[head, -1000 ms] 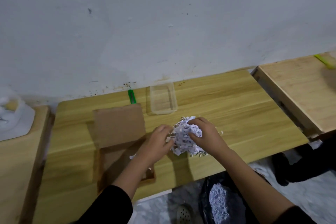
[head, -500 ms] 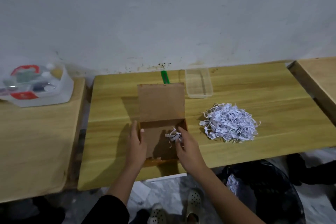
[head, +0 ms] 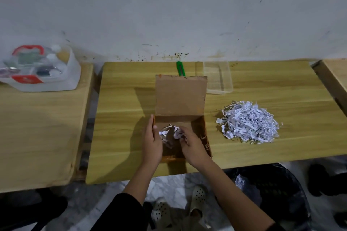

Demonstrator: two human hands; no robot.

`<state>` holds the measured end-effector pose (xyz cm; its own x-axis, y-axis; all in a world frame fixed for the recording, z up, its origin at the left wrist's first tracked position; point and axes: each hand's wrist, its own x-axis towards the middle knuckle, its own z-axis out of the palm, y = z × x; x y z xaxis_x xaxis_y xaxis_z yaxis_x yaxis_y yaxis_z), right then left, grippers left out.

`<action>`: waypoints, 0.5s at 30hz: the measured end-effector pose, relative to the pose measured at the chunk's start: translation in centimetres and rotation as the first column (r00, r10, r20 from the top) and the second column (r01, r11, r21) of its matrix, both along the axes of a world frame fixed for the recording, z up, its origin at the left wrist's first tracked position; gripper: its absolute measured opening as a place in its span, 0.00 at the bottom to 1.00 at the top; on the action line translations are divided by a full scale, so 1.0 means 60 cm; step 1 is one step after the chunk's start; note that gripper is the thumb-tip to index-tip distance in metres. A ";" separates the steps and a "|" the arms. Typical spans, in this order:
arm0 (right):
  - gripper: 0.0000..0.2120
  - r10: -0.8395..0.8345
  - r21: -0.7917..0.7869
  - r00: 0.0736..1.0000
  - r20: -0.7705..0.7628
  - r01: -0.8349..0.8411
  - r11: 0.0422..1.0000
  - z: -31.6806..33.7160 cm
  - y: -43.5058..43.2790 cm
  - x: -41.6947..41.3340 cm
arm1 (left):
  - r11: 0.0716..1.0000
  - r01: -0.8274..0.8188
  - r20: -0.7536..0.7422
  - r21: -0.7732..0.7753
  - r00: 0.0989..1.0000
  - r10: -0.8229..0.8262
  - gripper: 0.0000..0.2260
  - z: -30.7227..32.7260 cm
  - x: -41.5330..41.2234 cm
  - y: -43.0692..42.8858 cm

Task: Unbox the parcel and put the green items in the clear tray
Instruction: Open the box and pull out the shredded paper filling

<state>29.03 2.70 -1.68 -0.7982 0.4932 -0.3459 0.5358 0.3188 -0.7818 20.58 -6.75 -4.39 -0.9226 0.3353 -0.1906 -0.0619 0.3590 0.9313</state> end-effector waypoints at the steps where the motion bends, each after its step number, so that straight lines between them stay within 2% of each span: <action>1: 0.17 -0.051 0.035 0.999 0.010 0.051 0.998 0.000 0.001 0.002 | 1.000 -0.009 -0.005 0.000 1.000 0.009 0.18 -0.001 0.000 0.000; 5: 0.18 -0.180 0.098 0.975 0.128 0.168 0.981 0.005 0.006 0.006 | 1.000 -0.027 -0.016 0.002 0.999 0.028 0.18 -0.004 0.000 -0.002; 8: 0.20 -0.180 0.049 0.962 0.203 0.174 0.984 0.006 0.006 -0.003 | 1.000 -0.024 -0.015 0.014 1.000 0.024 0.18 -0.003 0.002 -0.002; 15: 0.21 -0.095 -0.007 0.986 0.136 0.097 0.995 0.001 -0.002 0.005 | 0.999 -0.031 0.012 0.035 0.999 0.030 0.18 -0.001 0.001 -0.002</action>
<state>29.34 2.56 -1.60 -0.6928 0.5599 -0.4545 0.6644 0.2507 -0.7041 20.64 -6.86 -4.47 -0.9304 0.3135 -0.1901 -0.0833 0.3242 0.9423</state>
